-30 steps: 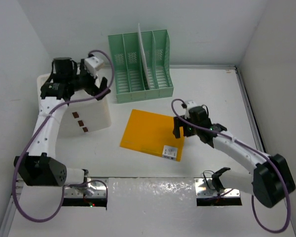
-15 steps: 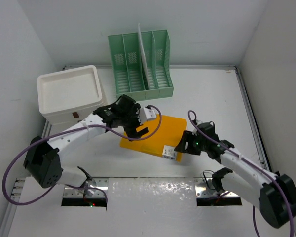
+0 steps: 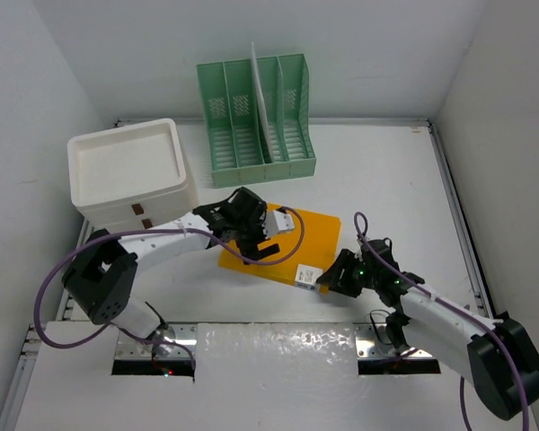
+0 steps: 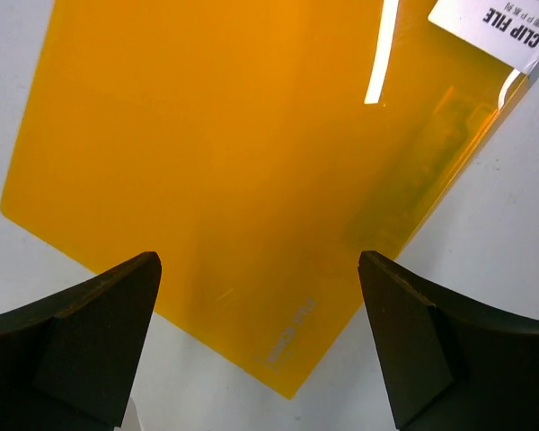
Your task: Organize the desk
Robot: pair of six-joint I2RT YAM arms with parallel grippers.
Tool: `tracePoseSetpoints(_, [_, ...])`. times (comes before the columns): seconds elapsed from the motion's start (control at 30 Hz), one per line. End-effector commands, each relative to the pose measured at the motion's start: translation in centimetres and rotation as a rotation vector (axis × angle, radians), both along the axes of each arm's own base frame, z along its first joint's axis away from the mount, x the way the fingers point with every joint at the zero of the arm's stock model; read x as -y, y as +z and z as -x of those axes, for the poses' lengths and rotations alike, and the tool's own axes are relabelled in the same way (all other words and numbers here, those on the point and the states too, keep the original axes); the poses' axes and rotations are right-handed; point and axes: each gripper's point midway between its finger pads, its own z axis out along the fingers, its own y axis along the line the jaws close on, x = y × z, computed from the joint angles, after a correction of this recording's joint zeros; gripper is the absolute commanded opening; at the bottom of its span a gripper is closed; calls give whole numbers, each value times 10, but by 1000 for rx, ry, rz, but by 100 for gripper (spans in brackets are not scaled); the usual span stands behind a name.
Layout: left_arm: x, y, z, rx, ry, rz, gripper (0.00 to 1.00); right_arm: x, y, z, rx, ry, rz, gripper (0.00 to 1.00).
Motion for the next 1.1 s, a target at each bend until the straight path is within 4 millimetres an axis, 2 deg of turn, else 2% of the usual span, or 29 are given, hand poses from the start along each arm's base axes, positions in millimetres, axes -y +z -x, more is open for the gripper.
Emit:
tracePoseSetpoints(0.0, [12,-8,-1,30,-38,29,90,-7,7,-7,17,-34,-69,48])
tracePoseSetpoints(0.17, [13,-32,6,3,-64,9,90,-7,7,-9,35,-52,-87,40])
tracePoseSetpoints(0.33, [17,-52,14,-34,-95,-20,89,-10,5,-8,46,-63,-127,36])
tracePoseSetpoints(0.47, [17,-54,18,-41,-106,-10,88,-14,12,-12,83,-51,-160,35])
tracePoseSetpoints(0.6, [17,-59,22,-50,-113,-12,87,-14,11,-13,95,-37,-143,30])
tracePoseSetpoints(0.77, [18,-65,27,-60,-128,-17,87,-15,14,-14,101,-25,-144,30])
tracePoseSetpoints(0.9, [22,-65,30,-71,-136,-1,87,-14,4,-9,93,-48,-173,32])
tracePoseSetpoints(0.93, [23,-65,31,-73,-138,3,87,-12,-7,-1,54,-60,-174,32])
tracePoseSetpoints(0.97, [24,-65,33,-78,-142,1,87,-14,-3,-3,80,-55,-193,32])
tracePoseSetpoints(1.07, [30,-63,47,-69,-188,-11,87,-12,-11,1,70,-57,-190,31])
